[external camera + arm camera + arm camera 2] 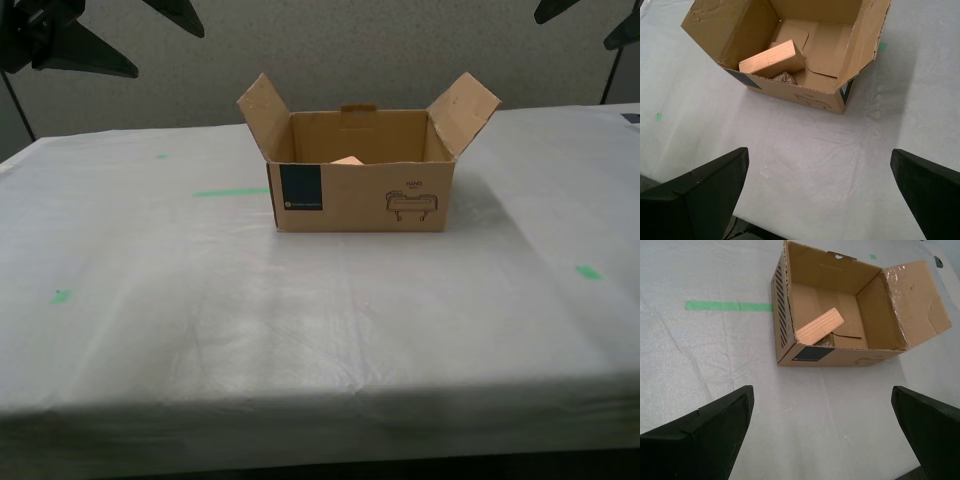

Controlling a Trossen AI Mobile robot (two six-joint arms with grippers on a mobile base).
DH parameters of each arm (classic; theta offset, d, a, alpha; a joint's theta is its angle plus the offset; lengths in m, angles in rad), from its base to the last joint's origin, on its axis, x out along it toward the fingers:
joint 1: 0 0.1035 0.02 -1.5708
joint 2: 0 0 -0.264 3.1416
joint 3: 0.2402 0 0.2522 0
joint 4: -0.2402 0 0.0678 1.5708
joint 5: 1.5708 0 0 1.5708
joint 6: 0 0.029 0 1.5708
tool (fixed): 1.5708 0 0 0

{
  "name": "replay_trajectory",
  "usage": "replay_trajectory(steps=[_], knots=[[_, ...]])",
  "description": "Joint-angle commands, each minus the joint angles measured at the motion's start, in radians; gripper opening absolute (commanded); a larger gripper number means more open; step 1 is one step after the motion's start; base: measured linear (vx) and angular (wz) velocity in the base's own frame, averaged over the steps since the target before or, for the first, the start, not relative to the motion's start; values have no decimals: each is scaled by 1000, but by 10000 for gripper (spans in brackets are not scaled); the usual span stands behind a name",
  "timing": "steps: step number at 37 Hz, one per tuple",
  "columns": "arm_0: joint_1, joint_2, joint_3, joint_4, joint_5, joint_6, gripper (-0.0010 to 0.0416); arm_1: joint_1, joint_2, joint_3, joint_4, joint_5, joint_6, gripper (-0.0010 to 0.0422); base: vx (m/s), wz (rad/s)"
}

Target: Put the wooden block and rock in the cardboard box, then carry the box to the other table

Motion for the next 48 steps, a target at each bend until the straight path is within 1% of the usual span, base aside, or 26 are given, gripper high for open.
replay_trajectory(steps=[1,48], knots=[[0,-1,0,1,3,3,396,0,0,1,2,-2,-3,375,0,0],[0,-1,0,1,3,3,394,0,0,1,2,-2,-3,375,0,0]])
